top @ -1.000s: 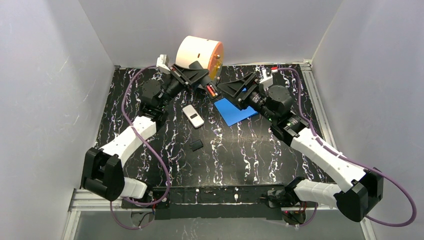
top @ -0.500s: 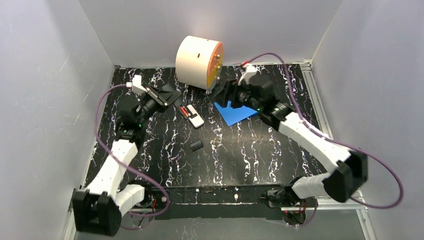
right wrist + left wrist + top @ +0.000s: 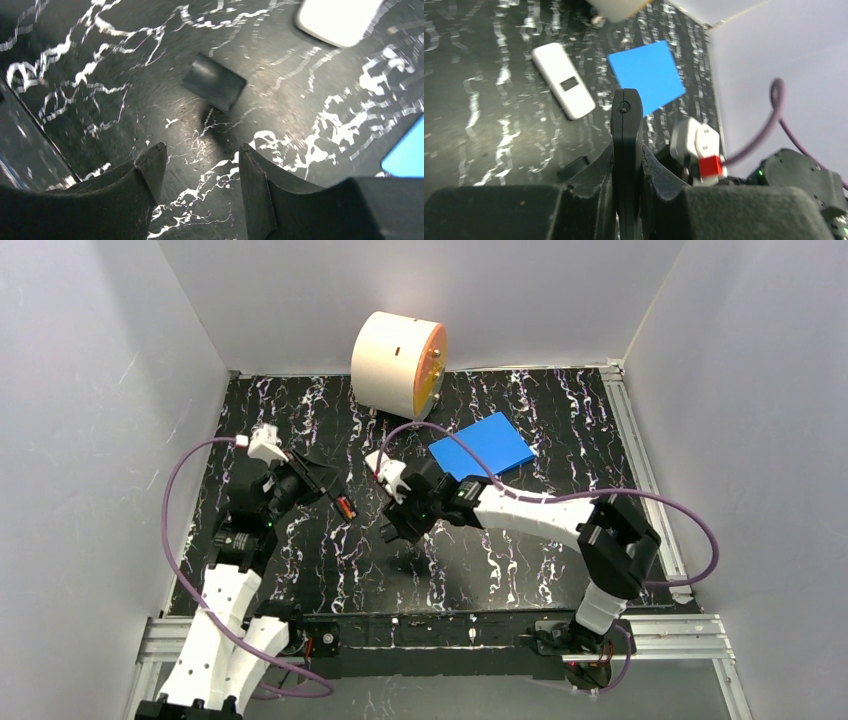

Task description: Load the batteries into the remote control

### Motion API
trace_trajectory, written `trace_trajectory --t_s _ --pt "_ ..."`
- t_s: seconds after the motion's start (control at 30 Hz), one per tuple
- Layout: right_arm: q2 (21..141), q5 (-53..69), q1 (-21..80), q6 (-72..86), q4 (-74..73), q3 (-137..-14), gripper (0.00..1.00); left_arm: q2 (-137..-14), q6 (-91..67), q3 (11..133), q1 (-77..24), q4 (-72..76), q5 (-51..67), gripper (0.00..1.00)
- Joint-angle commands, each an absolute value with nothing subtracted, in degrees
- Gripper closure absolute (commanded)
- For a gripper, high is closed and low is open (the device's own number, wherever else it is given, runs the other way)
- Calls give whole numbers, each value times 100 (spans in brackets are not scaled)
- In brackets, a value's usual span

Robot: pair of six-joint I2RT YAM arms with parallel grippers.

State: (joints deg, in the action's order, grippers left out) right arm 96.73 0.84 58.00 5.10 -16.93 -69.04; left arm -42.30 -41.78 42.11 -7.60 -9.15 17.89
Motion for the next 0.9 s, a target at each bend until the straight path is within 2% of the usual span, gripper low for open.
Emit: trace_trajectory --t_s 0.0,0.13,0.3,0.67,0.73,0.77,0.87 --pt "9947 720 5976 -1161 -1147 -6796 36 -3836 -3725 4464 -721 -2233 460 100" --pt "10545 888 6130 -2069 -1509 -7242 37 -3754 -3656 4754 -721 -2888 -364 100" --pt "11372 623 6162 -3069 -2184 -7971 48 -3663 -3812 4911 -721 -3299 -959 100" --pt "11786 500 6156 -3289 -2323 -8348 53 -3643 -3735 5080 -722 -3509 -1028 100" --pt "11866 373 6154 -3291 -2298 -8394 63 -3660 -3748 5080 -722 -3499 -988 100" --pt "11899 310 6155 -3294 -2279 -8419 72 -3664 -3750 5084 -721 -3486 -978 100" --pt "11923 242 6156 -3177 -2211 -8420 90 -3690 -3736 5118 -722 -3465 -971 100"
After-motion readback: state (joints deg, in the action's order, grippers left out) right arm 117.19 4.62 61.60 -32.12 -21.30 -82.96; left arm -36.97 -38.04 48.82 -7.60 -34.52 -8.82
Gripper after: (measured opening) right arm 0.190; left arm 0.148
